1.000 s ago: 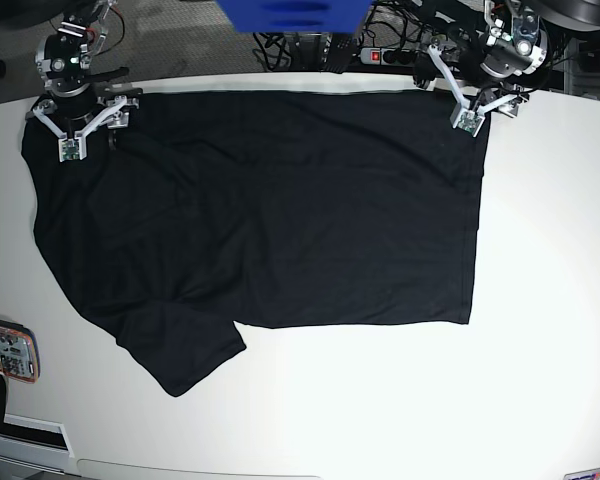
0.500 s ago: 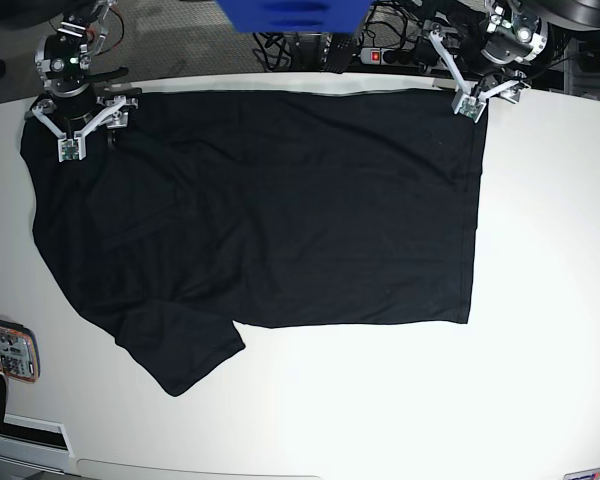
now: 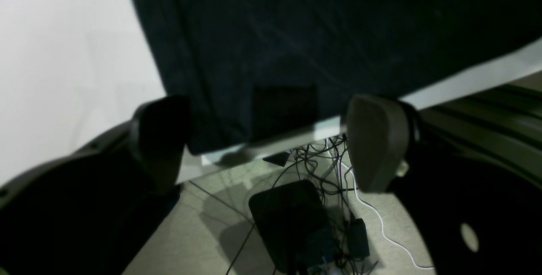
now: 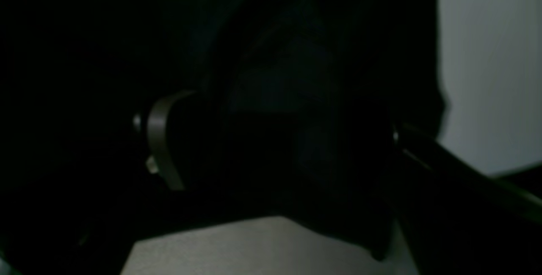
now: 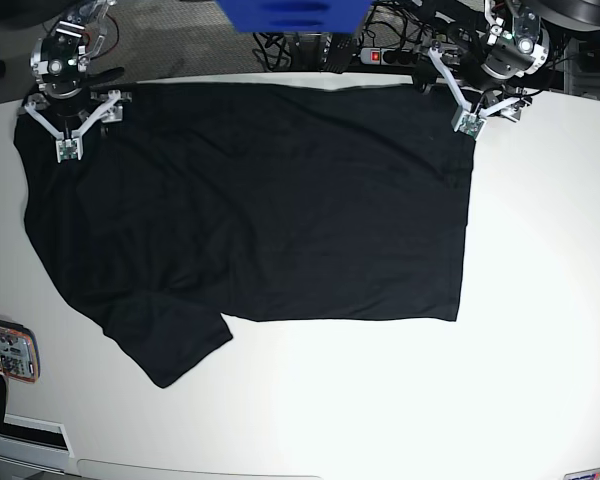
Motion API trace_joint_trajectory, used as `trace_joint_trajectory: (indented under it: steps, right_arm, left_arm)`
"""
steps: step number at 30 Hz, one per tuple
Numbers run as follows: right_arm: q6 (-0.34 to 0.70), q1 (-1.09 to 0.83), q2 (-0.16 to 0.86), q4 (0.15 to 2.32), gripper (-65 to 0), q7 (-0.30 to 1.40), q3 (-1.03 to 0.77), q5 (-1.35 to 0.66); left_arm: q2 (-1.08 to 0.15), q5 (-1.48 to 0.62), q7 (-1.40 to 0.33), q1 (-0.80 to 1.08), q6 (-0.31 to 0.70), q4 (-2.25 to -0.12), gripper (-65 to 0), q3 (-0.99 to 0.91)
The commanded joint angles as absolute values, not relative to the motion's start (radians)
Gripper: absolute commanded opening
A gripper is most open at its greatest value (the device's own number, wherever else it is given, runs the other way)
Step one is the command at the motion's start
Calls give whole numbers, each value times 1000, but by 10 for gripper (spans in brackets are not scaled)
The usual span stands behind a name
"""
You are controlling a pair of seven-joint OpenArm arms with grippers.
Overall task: Fold the T-shirt properly
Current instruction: 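Release the edge and move both grippers down onto the shirt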
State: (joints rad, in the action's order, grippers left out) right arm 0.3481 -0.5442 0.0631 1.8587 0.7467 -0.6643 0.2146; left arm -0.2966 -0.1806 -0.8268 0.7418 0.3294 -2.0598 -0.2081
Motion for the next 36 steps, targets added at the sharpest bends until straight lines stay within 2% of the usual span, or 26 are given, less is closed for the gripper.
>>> trace_joint_trajectory:
  steps: [1, 21, 24, 29, 36]
  right_arm:
    - [343, -545, 71, 1886, -152, 739, -673, 213]
    - [344, -404, 73, 1917, -152, 777, -664, 219]
    - [344, -355, 81, 1946, -152, 851, -628, 302]
    - [344, -265, 84, 1946, -152, 866, -516, 504]
    - [344, -150, 82, 1945, -152, 874, -424, 576]
  left_arm:
    - [-302, -186, -842, 743, 328, -2089, -77, -213]
    - [-306, -188, -863, 680, 328, -2129, -77, -213]
    - [-306, -188, -863, 634, 328, -2129, -77, -209]
    - [-308, -182, -865, 539, 328, -2129, -77, -211]
    - [-308, -179, -869, 338, 328, -2121, -77, -214]
